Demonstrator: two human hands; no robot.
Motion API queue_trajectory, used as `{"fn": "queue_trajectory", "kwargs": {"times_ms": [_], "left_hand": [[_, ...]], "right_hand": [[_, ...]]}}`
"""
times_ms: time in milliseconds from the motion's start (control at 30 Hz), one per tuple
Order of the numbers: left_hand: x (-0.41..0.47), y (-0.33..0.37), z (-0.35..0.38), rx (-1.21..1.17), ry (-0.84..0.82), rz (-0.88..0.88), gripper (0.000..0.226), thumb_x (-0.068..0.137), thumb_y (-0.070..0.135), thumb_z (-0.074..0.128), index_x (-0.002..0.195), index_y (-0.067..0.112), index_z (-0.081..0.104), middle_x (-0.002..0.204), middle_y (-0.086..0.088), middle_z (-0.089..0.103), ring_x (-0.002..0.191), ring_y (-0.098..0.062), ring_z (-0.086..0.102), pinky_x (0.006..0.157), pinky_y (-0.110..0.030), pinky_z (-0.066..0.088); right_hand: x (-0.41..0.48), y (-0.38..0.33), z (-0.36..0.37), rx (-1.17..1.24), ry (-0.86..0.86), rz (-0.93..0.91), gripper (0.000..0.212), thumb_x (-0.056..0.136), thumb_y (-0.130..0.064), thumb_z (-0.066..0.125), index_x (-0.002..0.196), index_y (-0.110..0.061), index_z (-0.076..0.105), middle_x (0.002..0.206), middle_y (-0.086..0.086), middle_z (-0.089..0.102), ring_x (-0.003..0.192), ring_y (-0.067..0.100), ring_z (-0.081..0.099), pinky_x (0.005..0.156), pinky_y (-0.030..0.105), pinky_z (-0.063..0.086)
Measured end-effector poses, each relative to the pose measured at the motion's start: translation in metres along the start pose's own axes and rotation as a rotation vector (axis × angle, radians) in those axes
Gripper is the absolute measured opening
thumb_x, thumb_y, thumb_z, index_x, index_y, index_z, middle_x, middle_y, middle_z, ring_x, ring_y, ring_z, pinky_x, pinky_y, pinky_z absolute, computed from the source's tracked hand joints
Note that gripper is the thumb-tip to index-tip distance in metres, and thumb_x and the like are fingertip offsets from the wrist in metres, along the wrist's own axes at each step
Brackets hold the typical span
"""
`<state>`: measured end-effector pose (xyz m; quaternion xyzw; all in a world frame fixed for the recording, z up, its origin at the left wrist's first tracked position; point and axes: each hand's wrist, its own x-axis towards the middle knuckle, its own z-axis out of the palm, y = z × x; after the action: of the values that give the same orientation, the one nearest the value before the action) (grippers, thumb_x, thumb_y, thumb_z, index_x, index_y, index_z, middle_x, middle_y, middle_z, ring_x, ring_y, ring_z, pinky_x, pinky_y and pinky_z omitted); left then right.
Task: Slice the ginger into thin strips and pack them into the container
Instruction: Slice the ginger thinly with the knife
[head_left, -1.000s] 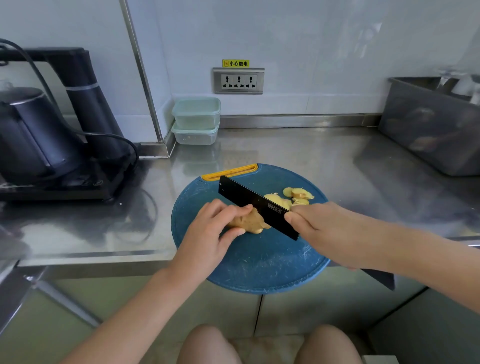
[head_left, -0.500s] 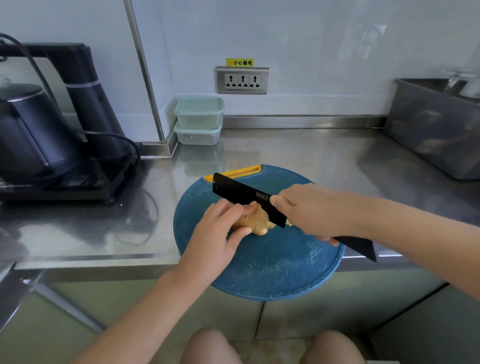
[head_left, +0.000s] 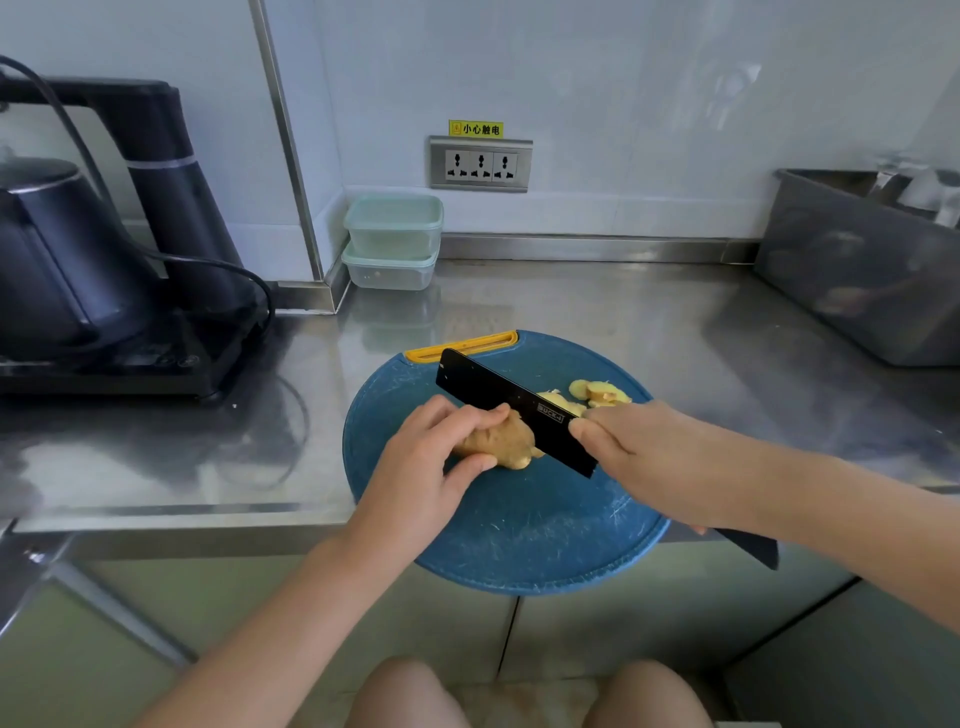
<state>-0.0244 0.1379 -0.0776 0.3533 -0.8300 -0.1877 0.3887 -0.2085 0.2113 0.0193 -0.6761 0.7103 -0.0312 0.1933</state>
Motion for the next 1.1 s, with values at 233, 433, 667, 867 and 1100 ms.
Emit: {"fn": "queue_trajectory", "kwargs": {"times_ms": [233, 433, 667, 867, 1100], "left_hand": [[0.004, -0.001, 0.004, -0.011, 0.006, -0.02, 0.045, 0.083, 0.015, 0.07, 0.124, 0.03, 0.061, 0.092, 0.013, 0.049, 0.088, -0.004, 0.05, 0.079, -0.003, 0.033], [0.004, 0.001, 0.004, 0.008, -0.009, -0.042, 0.041, 0.084, 0.013, 0.07, 0.121, 0.028, 0.063, 0.094, 0.01, 0.05, 0.089, -0.005, 0.05, 0.079, -0.004, 0.033], [0.003, 0.002, -0.002, -0.14, 0.012, -0.213, 0.052, 0.068, 0.017, 0.084, 0.1, 0.043, 0.051, 0.099, 0.018, 0.063, 0.097, 0.006, 0.059, 0.088, -0.01, 0.045], [-0.006, 0.008, -0.004, -0.029, 0.03, -0.224, 0.048, 0.058, 0.025, 0.089, 0.084, 0.043, 0.053, 0.082, 0.022, 0.064, 0.086, 0.011, 0.058, 0.072, -0.003, 0.041], [-0.023, 0.005, 0.002, 0.009, 0.146, -0.257, 0.044, 0.052, 0.029, 0.091, 0.087, 0.029, 0.066, 0.074, 0.025, 0.062, 0.082, 0.012, 0.058, 0.069, 0.001, 0.039]], "right_hand": [[0.02, -0.003, -0.01, -0.019, -0.016, 0.071, 0.037, 0.104, -0.031, 0.021, 0.079, -0.01, 0.038, 0.078, 0.018, 0.053, 0.058, 0.036, 0.061, 0.053, 0.037, 0.051], [0.037, -0.004, -0.007, 0.031, -0.033, 0.063, 0.041, 0.102, -0.037, 0.023, 0.078, -0.008, 0.04, 0.059, 0.014, 0.048, 0.028, 0.022, 0.043, 0.036, 0.021, 0.038], [0.008, 0.009, 0.027, 0.003, 0.17, -0.158, 0.037, 0.102, -0.042, 0.017, 0.076, -0.024, 0.038, 0.07, -0.002, 0.047, 0.072, 0.023, 0.051, 0.066, 0.031, 0.038], [-0.02, 0.013, 0.072, -0.236, 0.387, -0.171, 0.039, 0.098, -0.052, 0.006, 0.085, -0.023, 0.029, 0.057, -0.006, 0.043, 0.044, 0.018, 0.04, 0.04, 0.026, 0.03], [-0.02, 0.025, 0.083, -0.267, 0.641, -0.225, 0.058, 0.102, -0.051, 0.011, 0.062, -0.021, 0.039, 0.041, -0.002, 0.037, 0.026, 0.014, 0.028, 0.03, 0.023, 0.015]]}}
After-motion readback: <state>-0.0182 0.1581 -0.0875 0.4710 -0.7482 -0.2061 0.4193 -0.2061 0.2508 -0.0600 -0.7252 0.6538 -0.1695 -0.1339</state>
